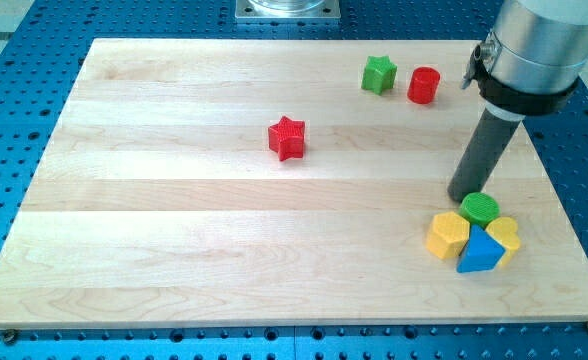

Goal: Push the red circle into the yellow hexagon

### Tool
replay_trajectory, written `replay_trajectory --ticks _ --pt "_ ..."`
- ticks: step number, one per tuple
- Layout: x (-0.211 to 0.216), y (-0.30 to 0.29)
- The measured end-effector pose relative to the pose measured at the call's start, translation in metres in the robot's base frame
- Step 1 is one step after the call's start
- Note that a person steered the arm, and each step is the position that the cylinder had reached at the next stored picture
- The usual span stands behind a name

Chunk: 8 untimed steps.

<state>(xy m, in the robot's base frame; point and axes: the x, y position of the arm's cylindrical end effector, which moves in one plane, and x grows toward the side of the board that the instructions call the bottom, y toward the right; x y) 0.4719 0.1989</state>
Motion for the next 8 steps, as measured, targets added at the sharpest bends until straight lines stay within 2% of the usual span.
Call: replay_trajectory --ticks 1,2,3,4,5,6,7,8 --pt "-0.080 0.032" --pt "-0.158 0.038" --pt "-0.200 -0.009" --pt "-0.118 -0.049" --pt "-0.031 -0.065" --pt "0.029 -0.065" --pt "-0.030 -0.080" --pt "-0.042 -0.027"
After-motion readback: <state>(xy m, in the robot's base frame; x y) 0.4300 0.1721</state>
